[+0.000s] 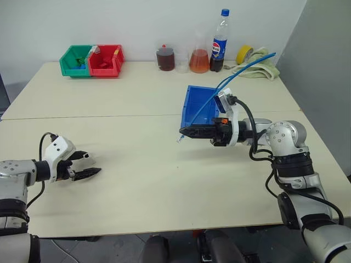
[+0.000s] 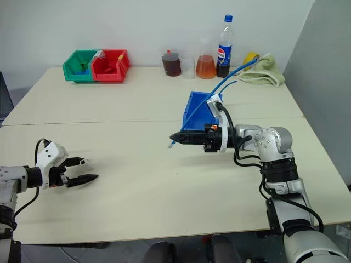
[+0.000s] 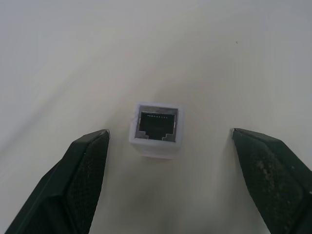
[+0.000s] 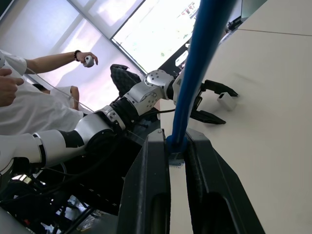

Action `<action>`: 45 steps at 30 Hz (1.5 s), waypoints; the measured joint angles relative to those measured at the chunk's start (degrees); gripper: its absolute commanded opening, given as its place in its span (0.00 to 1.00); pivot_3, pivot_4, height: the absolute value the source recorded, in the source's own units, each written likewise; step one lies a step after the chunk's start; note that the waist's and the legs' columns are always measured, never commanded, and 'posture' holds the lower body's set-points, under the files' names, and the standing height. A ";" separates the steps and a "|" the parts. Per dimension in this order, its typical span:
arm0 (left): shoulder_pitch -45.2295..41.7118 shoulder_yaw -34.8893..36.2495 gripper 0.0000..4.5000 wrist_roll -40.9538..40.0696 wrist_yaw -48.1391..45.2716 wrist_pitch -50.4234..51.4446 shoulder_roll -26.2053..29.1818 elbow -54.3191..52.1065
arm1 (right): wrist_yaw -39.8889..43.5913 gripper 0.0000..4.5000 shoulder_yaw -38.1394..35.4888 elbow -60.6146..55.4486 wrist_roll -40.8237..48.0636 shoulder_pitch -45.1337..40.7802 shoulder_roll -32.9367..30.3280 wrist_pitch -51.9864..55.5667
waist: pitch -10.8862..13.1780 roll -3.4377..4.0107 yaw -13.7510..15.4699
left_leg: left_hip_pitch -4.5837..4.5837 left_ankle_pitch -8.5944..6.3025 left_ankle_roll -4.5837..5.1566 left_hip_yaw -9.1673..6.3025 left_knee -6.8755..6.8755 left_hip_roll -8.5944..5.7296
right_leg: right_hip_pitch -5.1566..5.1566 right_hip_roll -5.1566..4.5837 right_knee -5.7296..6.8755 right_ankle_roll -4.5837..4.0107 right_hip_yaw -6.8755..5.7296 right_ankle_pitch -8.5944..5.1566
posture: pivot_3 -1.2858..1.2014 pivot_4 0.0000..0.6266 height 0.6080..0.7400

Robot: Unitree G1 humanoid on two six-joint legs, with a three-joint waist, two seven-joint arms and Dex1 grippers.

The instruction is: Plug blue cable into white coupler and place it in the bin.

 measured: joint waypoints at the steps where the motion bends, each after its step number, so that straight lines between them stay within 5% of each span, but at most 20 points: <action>1: -0.52 -0.16 0.93 0.37 0.04 -0.35 0.00 0.69 | -0.01 0.03 0.00 0.00 0.00 0.01 0.02 0.02 | 0.00 0.00 0.00 | 0.00 0.00 0.00 0.00 0.00 0.00 | 0.00 0.00 0.01 0.00 0.00 0.00 | 0.52 0.24 1.00; 18: -5.34 -0.65 0.93 2.45 2.30 -3.23 0.00 8.55 | -0.07 0.03 -0.04 -0.44 0.00 0.27 -0.09 0.17 | -0.01 -0.01 -0.01 | 0.02 0.01 0.00 -0.01 0.08 0.00 | 0.00 0.00 0.15 -0.05 -0.02 0.04 | 0.52 0.24 1.00; 35: -5.48 -0.65 0.20 2.50 2.35 -4.06 0.01 10.10 | 0.09 0.03 -0.01 0.05 -0.13 0.27 -0.17 0.07 | -0.01 -0.01 -0.03 | 0.02 0.01 0.00 -0.04 0.50 0.01 | -0.01 0.01 0.59 0.02 -0.02 0.00 | 0.52 0.24 1.00; 45: -5.05 -0.17 0.18 -0.83 -1.24 2.81 -2.14 -0.78 | 0.13 0.03 0.03 0.15 -0.21 0.26 -0.32 -0.76 | -0.01 -0.02 0.18 | -0.01 0.01 0.00 -0.10 0.96 0.00 | 0.06 0.01 0.87 0.21 -0.02 -0.11 | 0.52 0.24 1.00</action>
